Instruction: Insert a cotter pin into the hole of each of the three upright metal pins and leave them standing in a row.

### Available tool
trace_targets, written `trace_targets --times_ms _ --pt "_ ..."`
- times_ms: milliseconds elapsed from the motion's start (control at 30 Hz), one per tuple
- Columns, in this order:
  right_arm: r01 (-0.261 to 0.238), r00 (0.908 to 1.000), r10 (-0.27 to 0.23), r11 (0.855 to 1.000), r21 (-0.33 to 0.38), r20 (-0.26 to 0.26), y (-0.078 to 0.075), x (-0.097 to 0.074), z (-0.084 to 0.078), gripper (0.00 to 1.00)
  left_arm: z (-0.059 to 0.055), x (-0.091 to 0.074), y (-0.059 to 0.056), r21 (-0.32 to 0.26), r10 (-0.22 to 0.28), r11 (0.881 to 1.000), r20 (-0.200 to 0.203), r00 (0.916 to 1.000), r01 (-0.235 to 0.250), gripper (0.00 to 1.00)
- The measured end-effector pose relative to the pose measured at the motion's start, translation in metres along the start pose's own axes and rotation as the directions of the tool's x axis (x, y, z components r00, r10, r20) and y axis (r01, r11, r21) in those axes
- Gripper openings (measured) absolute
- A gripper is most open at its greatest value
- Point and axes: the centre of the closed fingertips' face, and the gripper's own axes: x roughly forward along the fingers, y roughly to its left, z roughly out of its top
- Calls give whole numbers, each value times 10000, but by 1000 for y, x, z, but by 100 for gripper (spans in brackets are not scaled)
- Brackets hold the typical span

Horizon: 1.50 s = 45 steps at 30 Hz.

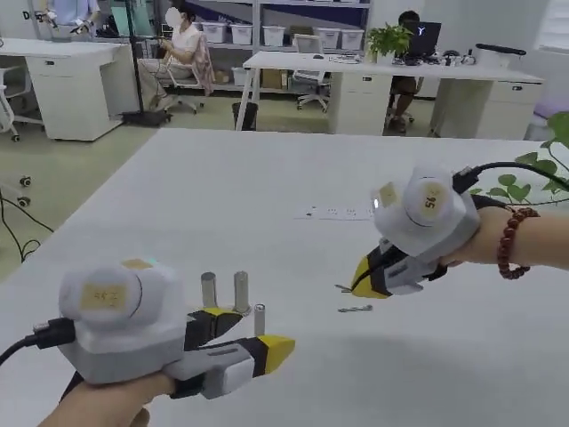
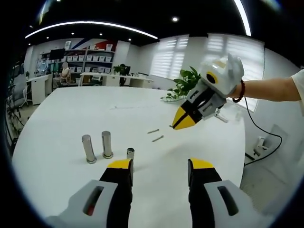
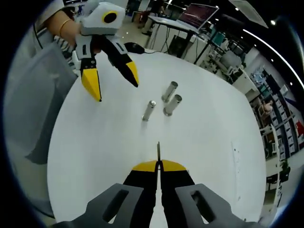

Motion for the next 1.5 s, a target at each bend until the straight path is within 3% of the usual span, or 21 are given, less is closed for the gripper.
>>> trace_targets --times_ms 233,467,700,1500 --pt "-78 9991 99 9987 -503 423 18 -5 22 2 0 3 -9 -766 -399 9963 -8 9992 398 40" --pt "-231 9968 316 9931 -1148 728 38 -2 35 2 8 7 -18 -1725 -960 9801 241 9951 987 35" --pt "-246 9946 376 9910 -1319 964 46 0 44 2 6 11 -20 -2257 -1051 9685 141 9944 1056 30" --pt "-405 9895 608 9875 -1522 1313 59 5 57 2 4 19 -30 -3112 -1611 9377 49 9869 1546 3"
